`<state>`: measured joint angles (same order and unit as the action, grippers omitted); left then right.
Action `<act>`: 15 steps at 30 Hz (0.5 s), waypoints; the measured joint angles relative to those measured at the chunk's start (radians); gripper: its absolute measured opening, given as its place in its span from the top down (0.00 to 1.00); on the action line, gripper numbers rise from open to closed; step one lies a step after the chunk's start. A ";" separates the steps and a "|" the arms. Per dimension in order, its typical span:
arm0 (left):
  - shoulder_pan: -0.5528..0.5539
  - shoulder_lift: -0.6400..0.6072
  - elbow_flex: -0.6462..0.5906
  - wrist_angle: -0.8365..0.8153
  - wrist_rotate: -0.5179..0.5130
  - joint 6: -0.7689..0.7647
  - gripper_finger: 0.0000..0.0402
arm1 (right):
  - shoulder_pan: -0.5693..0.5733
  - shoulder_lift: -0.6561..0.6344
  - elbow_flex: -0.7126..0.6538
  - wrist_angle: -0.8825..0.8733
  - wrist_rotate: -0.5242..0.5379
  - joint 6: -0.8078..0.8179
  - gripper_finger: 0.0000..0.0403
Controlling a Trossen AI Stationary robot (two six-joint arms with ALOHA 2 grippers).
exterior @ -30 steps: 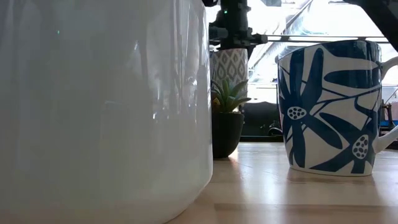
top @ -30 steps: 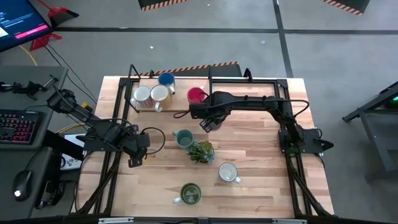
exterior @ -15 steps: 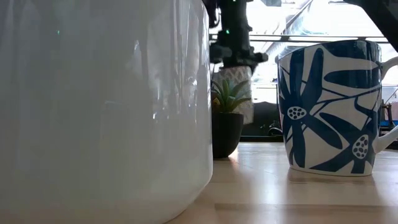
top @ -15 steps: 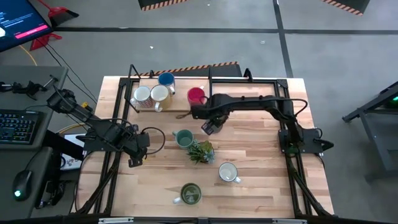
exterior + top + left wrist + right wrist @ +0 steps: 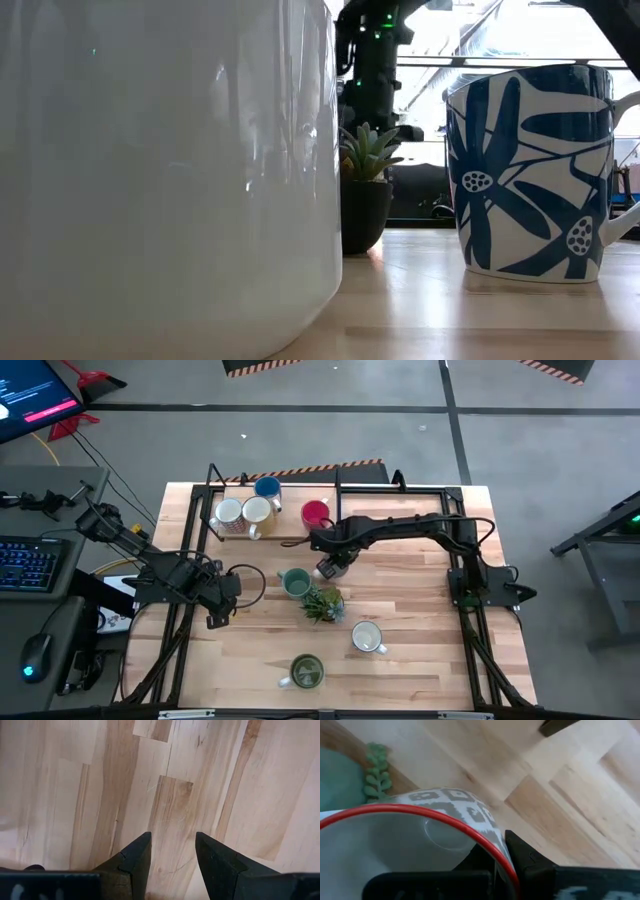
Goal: Place coffee mugs
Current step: Put the gray patterned mug on the shelf
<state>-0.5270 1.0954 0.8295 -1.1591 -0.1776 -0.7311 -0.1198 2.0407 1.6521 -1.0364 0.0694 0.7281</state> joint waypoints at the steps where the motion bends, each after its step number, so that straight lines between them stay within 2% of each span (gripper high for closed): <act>1: 0.000 0.000 0.000 0.000 0.000 0.000 0.64 | 0.000 0.000 0.000 0.002 0.000 0.005 1.00; 8: 0.000 0.000 0.000 0.000 0.003 0.001 0.64 | 0.001 -0.001 0.002 0.029 0.000 -0.005 0.99; 15: 0.001 0.000 0.000 0.000 0.003 0.001 0.64 | 0.001 -0.001 0.002 0.035 0.032 -0.005 0.91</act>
<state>-0.5259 1.0954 0.8295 -1.1591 -0.1749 -0.7303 -0.1192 2.0396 1.6539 -1.0019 0.1016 0.7233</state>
